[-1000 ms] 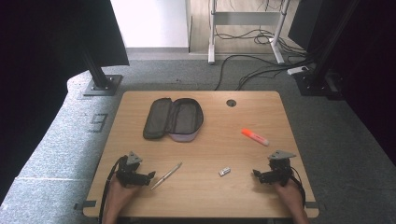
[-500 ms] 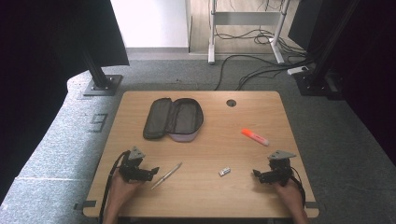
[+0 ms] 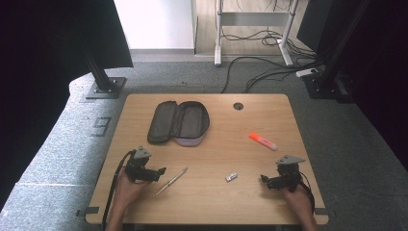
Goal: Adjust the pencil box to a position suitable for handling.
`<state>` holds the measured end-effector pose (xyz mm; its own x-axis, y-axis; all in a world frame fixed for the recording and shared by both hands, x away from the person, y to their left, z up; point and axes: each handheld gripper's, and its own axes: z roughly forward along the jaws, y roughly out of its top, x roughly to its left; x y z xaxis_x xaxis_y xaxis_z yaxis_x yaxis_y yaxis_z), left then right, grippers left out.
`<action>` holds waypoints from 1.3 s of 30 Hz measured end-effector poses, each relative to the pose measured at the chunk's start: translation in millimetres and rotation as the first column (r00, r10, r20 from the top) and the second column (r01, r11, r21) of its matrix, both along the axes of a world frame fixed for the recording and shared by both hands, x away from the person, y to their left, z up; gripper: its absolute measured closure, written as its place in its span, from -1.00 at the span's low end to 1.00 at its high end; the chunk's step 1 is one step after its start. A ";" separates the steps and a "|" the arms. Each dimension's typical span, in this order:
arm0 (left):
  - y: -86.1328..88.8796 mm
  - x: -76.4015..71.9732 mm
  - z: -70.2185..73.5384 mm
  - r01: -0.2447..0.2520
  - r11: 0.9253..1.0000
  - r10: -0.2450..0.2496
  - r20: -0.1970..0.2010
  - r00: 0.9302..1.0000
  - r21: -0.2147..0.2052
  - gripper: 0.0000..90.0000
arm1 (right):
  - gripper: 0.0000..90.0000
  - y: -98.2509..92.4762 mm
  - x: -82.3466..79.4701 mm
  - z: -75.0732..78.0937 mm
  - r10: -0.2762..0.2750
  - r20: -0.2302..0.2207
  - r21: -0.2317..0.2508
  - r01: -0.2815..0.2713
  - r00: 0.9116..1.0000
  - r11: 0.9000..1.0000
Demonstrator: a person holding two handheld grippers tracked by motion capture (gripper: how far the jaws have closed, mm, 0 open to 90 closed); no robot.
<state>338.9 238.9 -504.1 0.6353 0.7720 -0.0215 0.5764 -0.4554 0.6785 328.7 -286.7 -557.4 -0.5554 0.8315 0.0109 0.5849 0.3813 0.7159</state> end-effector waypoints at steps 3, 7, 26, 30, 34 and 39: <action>-2.9 2.8 3.1 0.004 1.000 -0.004 0.007 1.000 0.005 -0.80 | -1.00 0.0 0.0 0.0 0.000 0.000 0.000 0.000 1.000 1.000; -6.7 9.0 6.8 0.018 1.000 -0.018 0.005 1.000 0.006 -0.80 | -1.00 0.0 0.0 0.0 0.000 0.000 0.000 0.000 1.000 1.000; -25.9 35.0 15.5 0.048 0.999 -0.048 0.018 0.999 -0.002 -0.70 | -1.00 0.0 0.0 0.0 0.000 0.000 0.000 0.000 1.000 1.000; -32.3 41.0 17.4 0.060 0.998 -0.060 0.014 0.998 0.003 -0.69 | -1.00 0.0 0.0 0.0 0.000 0.000 0.000 0.000 1.000 1.000; -37.9 48.0 17.9 0.071 0.997 -0.071 0.006 0.997 -0.004 -0.69 | -1.00 0.0 0.0 0.0 0.000 0.000 0.000 0.000 1.000 1.000; -46.3 55.1 18.7 0.080 0.997 -0.080 0.010 0.997 0.013 -0.68 | -1.00 -0.1 0.0 0.0 0.000 0.000 -0.001 0.000 1.000 1.000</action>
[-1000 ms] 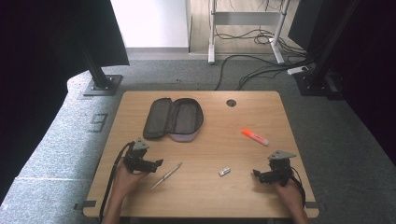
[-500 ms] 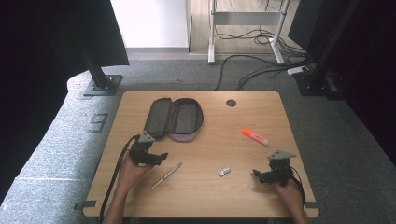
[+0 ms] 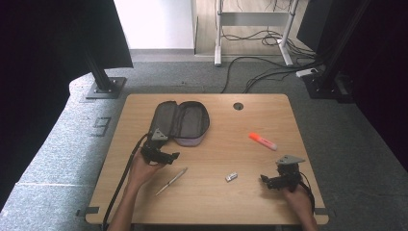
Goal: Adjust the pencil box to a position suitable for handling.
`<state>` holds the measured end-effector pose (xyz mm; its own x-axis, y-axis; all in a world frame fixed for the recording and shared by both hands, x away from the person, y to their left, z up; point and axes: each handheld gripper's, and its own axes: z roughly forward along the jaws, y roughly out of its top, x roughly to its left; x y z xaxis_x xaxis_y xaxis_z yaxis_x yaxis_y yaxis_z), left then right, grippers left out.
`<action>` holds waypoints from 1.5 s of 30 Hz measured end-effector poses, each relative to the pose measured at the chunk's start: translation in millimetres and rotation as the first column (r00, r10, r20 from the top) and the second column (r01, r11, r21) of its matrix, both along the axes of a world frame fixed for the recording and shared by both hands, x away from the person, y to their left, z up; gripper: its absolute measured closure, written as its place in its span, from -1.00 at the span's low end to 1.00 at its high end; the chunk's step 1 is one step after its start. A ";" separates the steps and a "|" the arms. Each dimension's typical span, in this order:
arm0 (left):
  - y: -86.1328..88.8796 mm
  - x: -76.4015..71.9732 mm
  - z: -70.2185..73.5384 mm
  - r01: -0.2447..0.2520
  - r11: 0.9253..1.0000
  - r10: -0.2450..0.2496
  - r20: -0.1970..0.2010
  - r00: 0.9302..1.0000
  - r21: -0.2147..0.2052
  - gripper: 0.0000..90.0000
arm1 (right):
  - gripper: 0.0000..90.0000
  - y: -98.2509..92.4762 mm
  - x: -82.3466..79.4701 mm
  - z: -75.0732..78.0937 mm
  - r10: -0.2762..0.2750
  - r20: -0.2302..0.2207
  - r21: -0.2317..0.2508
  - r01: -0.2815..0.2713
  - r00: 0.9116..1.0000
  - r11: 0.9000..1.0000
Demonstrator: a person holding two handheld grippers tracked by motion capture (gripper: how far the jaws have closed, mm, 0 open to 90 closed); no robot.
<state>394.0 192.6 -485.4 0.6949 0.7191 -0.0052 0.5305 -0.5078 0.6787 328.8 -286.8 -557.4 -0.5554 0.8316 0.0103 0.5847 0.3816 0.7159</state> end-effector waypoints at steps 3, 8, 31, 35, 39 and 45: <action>-5.5 5.1 1.7 0.012 1.000 -0.012 -0.002 1.000 0.001 -0.67 | -1.00 0.0 0.0 0.0 0.000 -0.001 0.000 0.000 1.000 1.000; -11.2 10.0 4.4 0.028 1.000 -0.028 0.007 1.000 -0.014 -0.63 | -1.00 0.0 0.0 0.0 0.000 0.000 0.000 0.000 1.000 1.000; -47.4 44.9 8.4 0.084 0.996 -0.085 -0.023 0.996 -0.039 -0.56 | -1.00 0.0 0.0 0.0 0.000 -0.001 0.001 0.000 1.000 1.000; -54.3 50.1 8.8 0.094 0.994 -0.096 -0.032 0.995 -0.053 -0.53 | -1.00 0.0 0.0 0.0 0.000 -0.001 0.000 0.000 1.000 1.000; -61.6 55.7 7.9 0.110 0.992 -0.112 -0.035 0.993 -0.064 -0.50 | -1.00 0.0 0.0 0.0 0.000 -0.001 0.000 0.000 1.000 1.000; -73.7 63.6 5.8 0.128 0.991 -0.130 -0.047 0.990 -0.045 -0.47 | -1.00 0.0 0.0 0.0 0.000 -0.001 0.000 0.000 1.000 1.000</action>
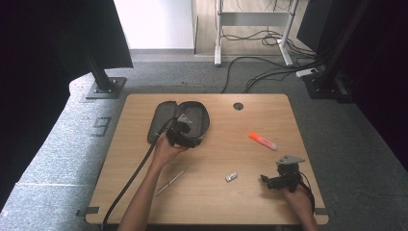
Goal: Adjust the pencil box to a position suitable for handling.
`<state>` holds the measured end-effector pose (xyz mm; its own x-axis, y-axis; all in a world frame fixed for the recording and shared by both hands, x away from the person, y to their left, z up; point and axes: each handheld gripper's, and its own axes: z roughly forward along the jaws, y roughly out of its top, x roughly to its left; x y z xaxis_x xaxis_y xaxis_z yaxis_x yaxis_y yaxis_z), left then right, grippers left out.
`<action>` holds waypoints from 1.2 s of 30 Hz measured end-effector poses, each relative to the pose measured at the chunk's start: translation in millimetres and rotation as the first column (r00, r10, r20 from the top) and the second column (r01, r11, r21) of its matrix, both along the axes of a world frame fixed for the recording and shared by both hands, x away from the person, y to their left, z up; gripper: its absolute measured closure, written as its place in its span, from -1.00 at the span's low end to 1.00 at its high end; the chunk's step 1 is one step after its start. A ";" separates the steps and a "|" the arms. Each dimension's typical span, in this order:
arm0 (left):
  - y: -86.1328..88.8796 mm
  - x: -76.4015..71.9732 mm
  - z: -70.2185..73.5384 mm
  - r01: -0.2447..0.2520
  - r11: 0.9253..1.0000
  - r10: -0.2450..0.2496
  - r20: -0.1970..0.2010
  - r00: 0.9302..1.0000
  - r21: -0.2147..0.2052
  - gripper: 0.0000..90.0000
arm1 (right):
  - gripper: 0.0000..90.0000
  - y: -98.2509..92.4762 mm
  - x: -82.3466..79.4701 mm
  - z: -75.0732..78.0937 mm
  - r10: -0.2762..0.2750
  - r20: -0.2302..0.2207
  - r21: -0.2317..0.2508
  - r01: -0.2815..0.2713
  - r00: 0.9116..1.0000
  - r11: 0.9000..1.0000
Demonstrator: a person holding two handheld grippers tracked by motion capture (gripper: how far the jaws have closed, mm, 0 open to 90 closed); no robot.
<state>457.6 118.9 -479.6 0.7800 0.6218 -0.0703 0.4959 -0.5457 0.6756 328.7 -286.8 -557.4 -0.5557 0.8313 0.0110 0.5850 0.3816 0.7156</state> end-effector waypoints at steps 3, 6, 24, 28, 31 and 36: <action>-6.0 4.1 -0.8 -0.001 1.000 0.001 -0.003 1.000 0.005 -0.44 | -1.00 0.0 0.0 0.0 0.000 0.000 0.000 0.000 1.000 1.000; -10.4 9.4 -2.2 -0.002 1.000 0.002 0.000 1.000 0.006 -0.36 | -1.00 0.0 0.0 0.0 0.000 0.000 0.000 0.000 1.000 1.000; -24.9 23.3 -20.7 -0.053 0.998 0.053 -0.026 0.998 0.015 0.46 | -1.00 0.0 0.0 -0.1 0.001 0.000 0.000 -0.001 1.000 1.000; -25.7 24.5 -24.0 -0.062 0.998 0.063 -0.032 0.998 0.019 0.61 | -1.00 -0.1 0.0 -0.1 0.001 0.001 -0.001 -0.001 1.000 1.000; -27.8 24.0 -28.5 -0.054 0.998 0.055 -0.043 0.998 0.027 0.83 | -1.00 -0.1 0.0 -0.1 0.002 0.001 -0.001 -0.002 1.000 1.000; -32.3 19.4 -31.6 -0.030 0.999 0.032 -0.050 0.998 0.032 0.90 | -1.00 -0.1 0.0 -0.1 0.001 0.001 -0.001 -0.001 1.000 1.000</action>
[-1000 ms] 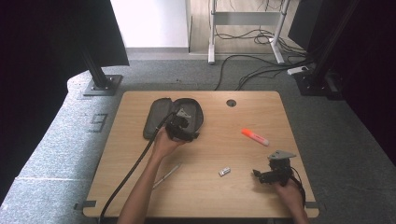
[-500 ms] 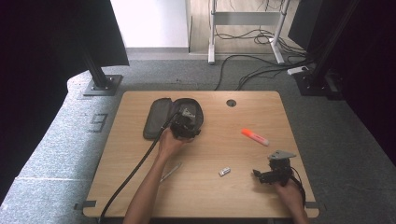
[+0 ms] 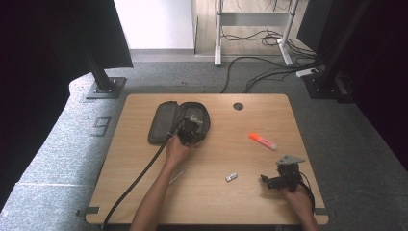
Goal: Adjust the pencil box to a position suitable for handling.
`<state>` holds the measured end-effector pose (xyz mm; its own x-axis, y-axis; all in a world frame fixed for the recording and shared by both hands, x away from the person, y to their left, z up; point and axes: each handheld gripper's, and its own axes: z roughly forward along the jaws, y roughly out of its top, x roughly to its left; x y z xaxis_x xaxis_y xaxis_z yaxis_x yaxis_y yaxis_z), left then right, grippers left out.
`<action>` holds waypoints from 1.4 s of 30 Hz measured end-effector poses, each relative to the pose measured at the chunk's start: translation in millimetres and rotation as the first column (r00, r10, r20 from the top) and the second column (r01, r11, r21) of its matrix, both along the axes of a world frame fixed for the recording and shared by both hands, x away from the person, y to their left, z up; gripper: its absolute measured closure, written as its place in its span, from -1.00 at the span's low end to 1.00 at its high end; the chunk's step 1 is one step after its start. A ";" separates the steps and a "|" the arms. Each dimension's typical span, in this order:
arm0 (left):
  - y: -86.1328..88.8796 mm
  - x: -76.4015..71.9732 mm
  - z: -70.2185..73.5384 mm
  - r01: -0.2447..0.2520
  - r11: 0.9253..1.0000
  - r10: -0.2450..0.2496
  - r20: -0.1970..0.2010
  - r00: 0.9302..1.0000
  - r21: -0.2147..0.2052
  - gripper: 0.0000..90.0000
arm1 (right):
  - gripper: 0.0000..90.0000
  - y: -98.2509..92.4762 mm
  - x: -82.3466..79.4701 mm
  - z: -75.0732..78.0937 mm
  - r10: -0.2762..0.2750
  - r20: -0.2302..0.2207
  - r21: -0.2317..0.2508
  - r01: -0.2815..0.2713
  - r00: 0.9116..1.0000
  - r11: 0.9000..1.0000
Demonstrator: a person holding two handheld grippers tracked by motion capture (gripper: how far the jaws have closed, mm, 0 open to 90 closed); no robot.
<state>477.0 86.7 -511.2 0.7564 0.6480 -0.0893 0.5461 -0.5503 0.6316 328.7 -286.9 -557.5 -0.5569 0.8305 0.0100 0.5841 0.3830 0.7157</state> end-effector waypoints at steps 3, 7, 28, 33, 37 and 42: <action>-4.5 -4.7 -0.9 0.020 1.000 -0.020 -0.006 1.000 -0.012 0.91 | -1.00 0.0 0.0 0.0 0.000 0.000 0.000 0.000 1.000 1.000; -9.8 -10.6 -0.3 0.048 0.998 -0.048 -0.008 0.999 -0.027 0.91 | -1.00 0.0 0.0 0.0 0.000 0.000 0.000 0.000 1.000 1.000; -25.0 -49.4 -1.6 0.130 0.990 -0.131 -0.012 0.991 -0.058 0.92 | -1.00 0.0 0.0 0.0 0.000 0.000 0.000 0.000 1.000 1.000; -28.3 -58.0 -1.9 0.147 0.987 -0.148 -0.011 0.989 -0.063 0.92 | -1.00 0.0 0.0 0.0 0.001 0.000 0.000 -0.001 1.000 1.000; -30.7 -64.3 -2.2 0.166 0.984 -0.167 -0.012 0.986 -0.066 0.92 | -1.00 0.0 0.0 0.0 0.001 0.000 -0.001 -0.001 1.000 1.000; -35.7 -74.9 -2.2 0.189 0.980 -0.190 -0.010 0.982 -0.068 0.92 | -1.00 0.0 0.0 0.0 0.000 0.000 0.000 0.000 1.000 1.000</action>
<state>402.1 51.0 -513.4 0.8629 0.4855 -0.1406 0.4465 -0.6018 0.6621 328.7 -286.9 -557.5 -0.5570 0.8304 0.0095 0.5838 0.3834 0.7156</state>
